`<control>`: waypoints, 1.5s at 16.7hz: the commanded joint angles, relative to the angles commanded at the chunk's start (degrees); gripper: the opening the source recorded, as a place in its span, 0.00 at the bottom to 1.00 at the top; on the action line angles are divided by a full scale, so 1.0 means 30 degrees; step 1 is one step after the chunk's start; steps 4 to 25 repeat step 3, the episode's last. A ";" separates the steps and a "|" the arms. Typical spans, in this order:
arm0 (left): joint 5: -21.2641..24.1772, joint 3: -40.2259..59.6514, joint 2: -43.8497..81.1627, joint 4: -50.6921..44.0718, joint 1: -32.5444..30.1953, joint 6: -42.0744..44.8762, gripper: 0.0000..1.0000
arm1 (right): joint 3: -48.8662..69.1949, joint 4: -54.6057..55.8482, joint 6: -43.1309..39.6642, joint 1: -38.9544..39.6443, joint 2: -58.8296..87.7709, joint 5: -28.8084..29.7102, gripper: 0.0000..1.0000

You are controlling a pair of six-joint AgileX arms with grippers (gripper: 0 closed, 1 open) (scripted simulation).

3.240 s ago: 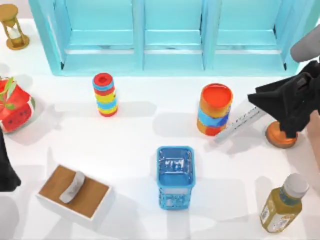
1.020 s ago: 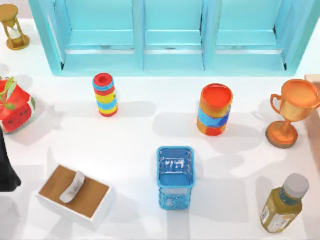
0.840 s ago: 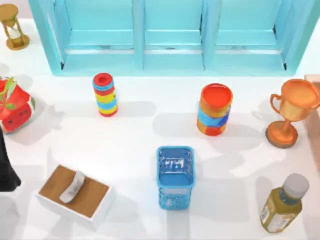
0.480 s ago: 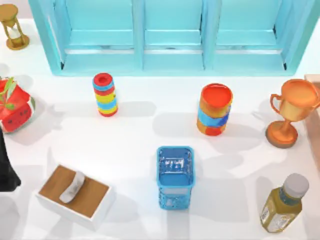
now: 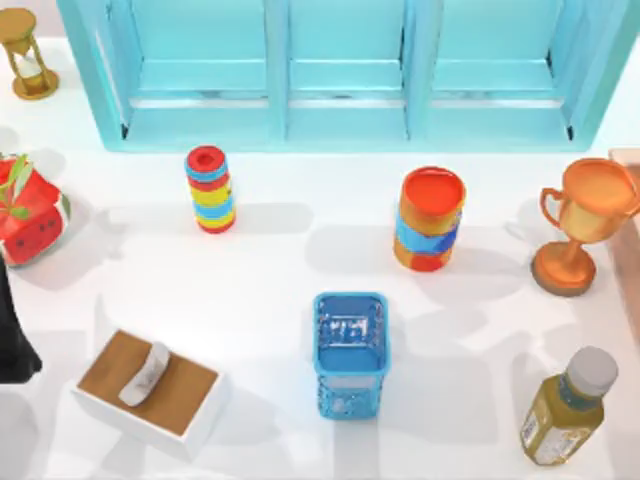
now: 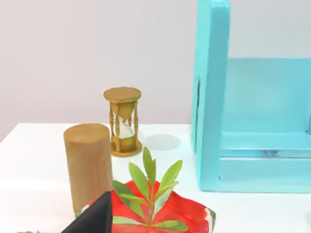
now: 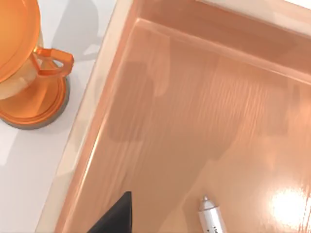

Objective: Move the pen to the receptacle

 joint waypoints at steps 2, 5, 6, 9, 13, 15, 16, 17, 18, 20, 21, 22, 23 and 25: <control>0.0000 0.0000 0.0000 0.0000 0.0000 0.0000 1.00 | 0.0000 0.0000 0.0000 0.0000 0.0000 0.0000 1.00; 0.0000 0.0000 0.0000 0.0000 0.0000 0.0000 1.00 | 0.0000 0.0000 0.0000 0.0000 0.0000 0.0000 1.00; 0.0000 0.0000 0.0000 0.0000 0.0000 0.0000 1.00 | 0.0000 0.0000 0.0000 0.0000 0.0000 0.0000 1.00; 0.0000 0.0000 0.0000 0.0000 0.0000 0.0000 1.00 | 0.0000 0.0000 0.0000 0.0000 0.0000 0.0000 1.00; 0.0000 0.0000 0.0000 0.0000 0.0000 0.0000 1.00 | 0.0000 0.0000 0.0000 0.0000 0.0000 0.0000 1.00; 0.0000 0.0000 0.0000 0.0000 0.0000 0.0000 1.00 | 0.0000 0.0000 0.0000 0.0000 0.0000 0.0000 1.00; 0.0000 0.0000 0.0000 0.0000 0.0000 0.0000 1.00 | 0.0000 0.0000 0.0000 0.0000 0.0000 0.0000 1.00; 0.0000 0.0000 0.0000 0.0000 0.0000 0.0000 1.00 | 0.0000 0.0000 0.0000 0.0000 0.0000 0.0000 1.00; 0.0000 0.0000 0.0000 0.0000 0.0000 0.0000 1.00 | 0.0000 0.0000 0.0000 0.0000 0.0000 0.0000 1.00; 0.0000 0.0000 0.0000 0.0000 0.0000 0.0000 1.00 | 0.0000 0.0000 0.0000 0.0000 0.0000 0.0000 1.00; 0.0000 0.0000 0.0000 0.0000 0.0000 0.0000 1.00 | 0.0000 0.0000 0.0000 0.0000 0.0000 0.0000 1.00; 0.0000 0.0000 0.0000 0.0000 0.0000 0.0000 1.00 | 0.0000 0.0000 0.0000 0.0000 0.0000 0.0000 1.00; 0.0000 0.0000 0.0000 0.0000 0.0000 0.0000 1.00 | 0.0000 0.0000 0.0000 0.0000 0.0000 0.0000 1.00; 0.0000 0.0000 0.0000 0.0000 0.0000 0.0000 1.00 | 0.0000 0.0000 0.0000 0.0000 0.0000 0.0000 1.00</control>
